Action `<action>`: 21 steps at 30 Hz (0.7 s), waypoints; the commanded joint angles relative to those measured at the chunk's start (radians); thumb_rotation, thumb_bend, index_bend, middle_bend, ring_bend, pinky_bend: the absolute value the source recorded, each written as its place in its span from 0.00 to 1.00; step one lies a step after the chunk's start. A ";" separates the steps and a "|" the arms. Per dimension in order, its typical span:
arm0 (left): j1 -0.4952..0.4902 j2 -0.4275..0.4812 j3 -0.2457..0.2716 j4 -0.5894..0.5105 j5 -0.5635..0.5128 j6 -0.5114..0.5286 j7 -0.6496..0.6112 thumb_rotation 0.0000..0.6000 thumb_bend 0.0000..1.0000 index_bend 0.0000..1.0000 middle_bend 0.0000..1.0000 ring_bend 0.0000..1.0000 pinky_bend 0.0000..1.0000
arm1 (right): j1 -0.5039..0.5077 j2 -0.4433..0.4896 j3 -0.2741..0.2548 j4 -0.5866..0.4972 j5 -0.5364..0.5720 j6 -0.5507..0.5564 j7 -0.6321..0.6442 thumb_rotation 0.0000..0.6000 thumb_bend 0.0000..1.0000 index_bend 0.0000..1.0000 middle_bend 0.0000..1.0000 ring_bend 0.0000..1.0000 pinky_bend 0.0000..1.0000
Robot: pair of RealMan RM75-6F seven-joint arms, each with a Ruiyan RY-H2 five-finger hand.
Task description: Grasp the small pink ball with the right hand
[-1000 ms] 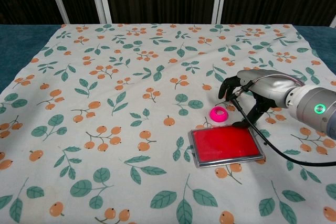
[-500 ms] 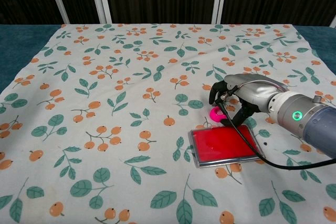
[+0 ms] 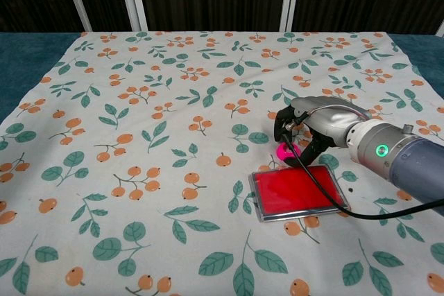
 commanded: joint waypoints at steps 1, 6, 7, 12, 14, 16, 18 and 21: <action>0.000 0.001 -0.001 0.000 0.000 0.001 -0.002 1.00 0.55 0.15 0.00 0.06 0.04 | 0.001 0.003 0.004 -0.007 0.000 0.001 0.010 1.00 0.31 0.49 0.51 0.23 0.23; 0.001 0.002 0.000 0.000 -0.001 0.002 -0.003 1.00 0.55 0.15 0.00 0.06 0.04 | 0.001 0.016 0.009 -0.025 -0.001 0.005 0.023 1.00 0.34 0.51 0.52 0.24 0.23; 0.001 0.002 0.000 0.000 0.000 0.002 -0.004 1.00 0.55 0.15 0.00 0.06 0.04 | 0.001 0.019 0.013 -0.031 0.000 0.006 0.028 1.00 0.34 0.51 0.52 0.24 0.23; 0.004 0.002 0.002 0.004 0.002 0.005 -0.008 1.00 0.55 0.15 0.00 0.06 0.04 | 0.003 0.047 0.040 -0.071 -0.003 0.005 0.071 1.00 0.35 0.51 0.52 0.24 0.23; 0.004 0.002 0.002 0.005 0.003 0.006 -0.010 1.00 0.55 0.15 0.00 0.06 0.04 | 0.003 0.072 0.060 -0.103 -0.003 0.006 0.097 1.00 0.35 0.51 0.52 0.24 0.23; 0.005 0.003 0.003 0.006 0.005 0.007 -0.012 1.00 0.55 0.15 0.00 0.06 0.04 | 0.000 0.100 0.080 -0.139 -0.001 0.008 0.122 1.00 0.35 0.51 0.52 0.24 0.22; 0.005 0.003 0.004 0.006 0.005 0.007 -0.013 1.00 0.55 0.15 0.00 0.06 0.04 | -0.005 0.134 0.101 -0.182 0.004 0.009 0.149 1.00 0.35 0.51 0.53 0.25 0.22; 0.005 0.003 0.004 0.006 0.006 0.006 -0.013 1.00 0.55 0.15 0.00 0.06 0.04 | -0.015 0.207 0.141 -0.266 0.012 0.003 0.207 1.00 0.35 0.51 0.53 0.25 0.23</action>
